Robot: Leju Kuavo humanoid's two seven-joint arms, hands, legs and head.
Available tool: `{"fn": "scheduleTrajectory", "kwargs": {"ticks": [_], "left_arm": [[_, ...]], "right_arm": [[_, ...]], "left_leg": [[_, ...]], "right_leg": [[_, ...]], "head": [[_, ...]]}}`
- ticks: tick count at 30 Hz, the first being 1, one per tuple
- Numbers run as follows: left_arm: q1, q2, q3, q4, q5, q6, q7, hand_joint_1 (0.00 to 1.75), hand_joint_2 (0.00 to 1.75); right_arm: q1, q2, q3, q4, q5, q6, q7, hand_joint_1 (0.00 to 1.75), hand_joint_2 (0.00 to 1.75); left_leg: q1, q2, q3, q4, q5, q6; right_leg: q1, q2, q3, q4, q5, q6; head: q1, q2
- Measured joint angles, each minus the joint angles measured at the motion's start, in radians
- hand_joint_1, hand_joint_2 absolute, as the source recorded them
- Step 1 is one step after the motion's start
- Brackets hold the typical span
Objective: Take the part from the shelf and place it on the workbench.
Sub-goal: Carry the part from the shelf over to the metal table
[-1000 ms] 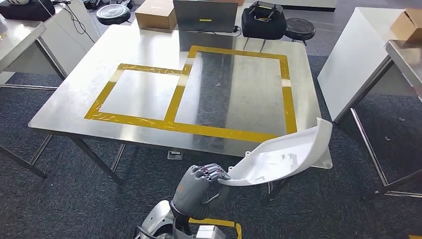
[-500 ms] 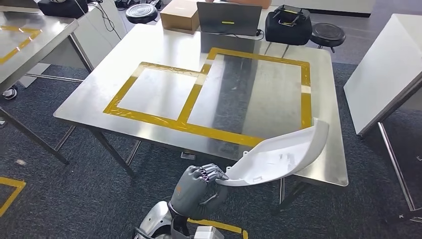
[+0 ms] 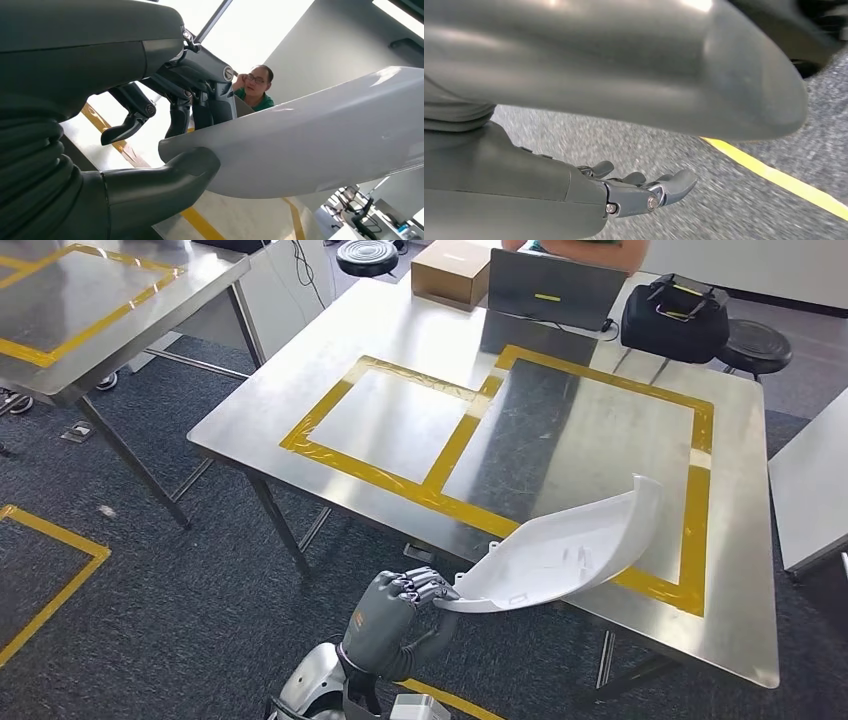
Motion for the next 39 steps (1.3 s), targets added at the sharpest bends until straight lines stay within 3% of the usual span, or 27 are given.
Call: {"fn": "scheduleTrajectory", "kwargs": {"ticks": [2, 4, 5, 7, 9, 11, 12, 14, 16, 18, 19, 20, 22, 24, 26, 27, 28, 30, 32, 33, 36, 39], "left_arm": [[0.0, 0.0, 0.001, 0.0, 0.0, 0.0, 0.0, 1.75, 1.75], [0.0, 0.0, 0.002, -0.001, 0.0, 0.0, 0.0, 1.75, 1.75], [0.001, 0.001, 0.002, -0.001, 0.0, 0.0, 0.0, 1.75, 1.75], [0.001, 0.002, 0.002, -0.003, 0.0, 0.0, 0.0, 1.75, 1.75], [0.001, 0.002, 0.003, -0.005, 0.0, 0.0, 0.0, 1.75, 1.75], [0.002, 0.003, 0.003, -0.005, 0.0, 0.0, 0.0, 1.75, 1.75], [0.003, 0.004, 0.003, -0.005, 0.0, 0.0, 0.0, 1.75, 1.75], [0.004, 0.004, 0.003, -0.006, -0.001, 0.0, 0.001, 1.75, 1.75], [0.004, 0.004, 0.003, -0.007, -0.005, 0.0, 0.004, 1.75, 1.75], [0.006, 0.003, 0.004, -0.009, -0.009, 0.0, 0.007, 1.75, 1.75], [0.007, 0.003, 0.005, -0.009, -0.01, 0.0, 0.008, 1.75, 1.75], [0.009, 0.003, 0.006, -0.011, -0.011, 0.0, 0.008, 1.75, 1.75], [0.01, 0.003, 0.007, -0.015, -0.014, -0.001, 0.009, 1.75, 1.75], [0.01, 0.001, 0.008, -0.017, -0.017, -0.002, 0.01, 1.75, 1.75], [0.011, 0.001, 0.009, -0.017, -0.019, -0.007, 0.01, 1.75, 1.75], [0.011, 0.001, 0.01, -0.017, -0.02, -0.01, 0.01, 1.75, 1.75], [0.009, 0.0, 0.01, -0.017, -0.024, -0.016, 0.01, 1.75, 1.75], [0.002, -0.004, 0.01, -0.017, -0.036, -0.026, 0.013, 1.75, 1.75], [-0.008, -0.009, 0.01, -0.017, -0.048, -0.036, 0.018, 1.75, 1.75], [-0.012, -0.011, 0.009, -0.016, -0.051, -0.04, 0.02, 1.75, 1.75], [-0.018, -0.014, 0.009, -0.015, -0.058, -0.046, 0.023, 1.75, 1.75], [-0.024, -0.018, 0.008, -0.009, -0.062, -0.051, 0.024, 1.75, 1.75]], "right_arm": [[-0.002, 0.0, 0.0, 0.0, 0.0, 0.0, 0.0, 0.0, 0.0], [-0.004, 0.0, 0.0, 0.0, 0.0, 0.0, 0.0, 0.0, 0.0], [-0.004, 0.0, 0.0, 0.0, 0.0, 0.0, 0.0, 0.0, 0.0], [-0.003, 0.001, 0.0, 0.0, 0.0, -0.001, 0.0, 0.0, 0.0], [-0.001, 0.001, 0.0, 0.0, 0.0, -0.001, 0.0, 0.0, 0.0], [0.001, 0.001, 0.0, 0.0, 0.0, -0.001, 0.0, 0.0, 0.0], [0.001, 0.001, 0.0, 0.0, 0.0, -0.001, 0.0, 0.0, 0.0], [0.0, 0.001, 0.001, 0.0, 0.0, -0.001, 0.0, 0.0, 0.0], [-0.001, 0.002, 0.001, 0.0, 0.0, -0.001, 0.0, 0.0, 0.0], [-0.003, 0.002, 0.0, 0.0, -0.002, -0.001, -0.001, 0.0, 0.0], [-0.005, 0.002, 0.0, 0.0, -0.005, -0.001, -0.003, 0.0, 0.0], [-0.007, 0.002, 0.0, 0.0, -0.008, -0.001, -0.004, 0.0, 0.0], [-0.008, 0.002, 0.0, 0.0, -0.012, -0.001, -0.005, 0.0, 0.0], [-0.005, 0.002, 0.0, 0.0, -0.014, 0.0, -0.005, 0.0, 0.0], [-0.001, 0.002, 0.0, 0.0, -0.015, 0.0, -0.003, 0.0, 0.0], [0.0, 0.002, 0.0, 0.0, -0.015, 0.0, -0.003, 0.0, 0.0], [0.001, 0.002, 0.0, 0.0, -0.014, 0.0, -0.002, 0.0, 0.0], [-0.001, 0.002, 0.0, 0.0, -0.013, 0.0, -0.002, 0.0, 0.0], [-0.004, 0.002, 0.0, 0.0, -0.009, 0.0, -0.003, 0.0, 0.0], [-0.005, 0.002, 0.0, 0.0, -0.007, 0.0, -0.004, 0.0, 0.0], [-0.005, 0.003, 0.0, 0.0, -0.006, 0.0, -0.005, 0.0, 0.0], [-0.005, 0.003, 0.0, 0.0, -0.009, -0.001, -0.005, 0.0, 0.0]], "left_leg": [[-0.001, -0.02, -0.004, 0.001, 0.0, -0.012], [0.001, -0.038, -0.009, -0.002, 0.003, -0.027], [0.001, -0.033, -0.01, 0.0, 0.002, -0.033], [-0.001, 0.016, -0.031, 0.044, -0.026, -0.041], [-0.002, 0.068, -0.088, 0.163, -0.087, -0.045], [-0.001, 0.08, -0.142, 0.27, -0.123, -0.049], [-0.001, 0.082, -0.147, 0.278, -0.114, -0.05], [-0.001, 0.099, -0.098, 0.183, -0.05, -0.047], [-0.007, 0.141, -0.034, 0.059, -0.007, -0.037], [-0.012, 0.159, -0.012, 0.013, -0.004, -0.025], [-0.012, 0.15, -0.014, 0.011, -0.002, -0.018], [-0.011, 0.143, -0.014, 0.009, -0.001, -0.013], [-0.006, 0.131, -0.013, 0.005, 0.002, -0.002], [-0.003, 0.12, -0.013, 0.004, 0.003, 0.005], [-0.004, 0.107, -0.014, 0.004, 0.003, 0.008], [-0.004, 0.101, -0.014, 0.005, 0.003, 0.009], [-0.004, 0.095, -0.014, 0.005, 0.003, 0.008], [-0.003, 0.086, -0.012, 0.007, 0.003, 0.005], [-0.006, 0.079, -0.014, 0.01, 0.003, -0.006], [-0.008, 0.078, -0.015, 0.011, 0.001, -0.006], [-0.011, 0.077, -0.016, 0.009, -0.001, 0.009], [-0.01, 0.077, -0.012, 0.001, 0.009, -0.001]], "right_leg": [[0.0, 0.029, 0.031, -0.078, 0.023, -0.005], [0.001, 0.018, 0.034, -0.085, 0.021, -0.013], [0.001, 0.007, 0.036, -0.087, 0.022, -0.02], [-0.001, -0.016, 0.041, -0.092, 0.023, -0.035], [0.002, -0.042, 0.044, -0.093, 0.019, -0.046], [0.005, -0.07, 0.047, -0.092, 0.015, -0.049], [0.006, -0.084, 0.049, -0.092, 0.013, -0.048], [0.006, -0.108, 0.056, -0.09, 0.006, -0.044], [0.011, -0.127, 0.064, -0.086, -0.004, -0.035], [0.017, -0.14, 0.068, -0.085, -0.009, -0.024], [0.018, -0.147, 0.07, -0.086, -0.009, -0.02], [0.017, -0.145, 0.072, -0.086, -0.012, -0.014], [0.013, -0.104, 0.062, -0.054, -0.036, -0.003], [0.01, -0.054, 0.011, 0.053, -0.093, 0.004], [0.009, -0.043, -0.052, 0.172, -0.135, 0.006], [0.009, -0.043, -0.066, 0.191, -0.129, 0.006], [0.008, -0.043, -0.062, 0.171, -0.104, 0.006], [0.005, -0.042, -0.009, 0.044, -0.03, 0.003], [0.007, -0.038, 0.033, -0.057, 0.007, -0.005], [0.008, -0.037, 0.039, -0.076, 0.01, -0.008], [0.01, -0.036, 0.039, -0.08, 0.013, -0.015], [0.012, -0.036, 0.037, -0.08, 0.014, -0.023]], "head": [[0.001, 0.0], [0.002, 0.0], [0.002, 0.0], [-0.002, 0.0], [-0.006, 0.0], [-0.007, 0.0], [-0.007, 0.0], [-0.007, 0.0], [-0.008, 0.0], [-0.006, 0.0], [-0.005, 0.0], [-0.004, 0.0], [-0.003, 0.0], [0.0, 0.0], [0.002, 0.0], [0.003, 0.0], [0.003, 0.0], [0.004, 0.0], [0.005, 0.0], [0.005, 0.0], [0.004, 0.0], [0.004, 0.0]]}}
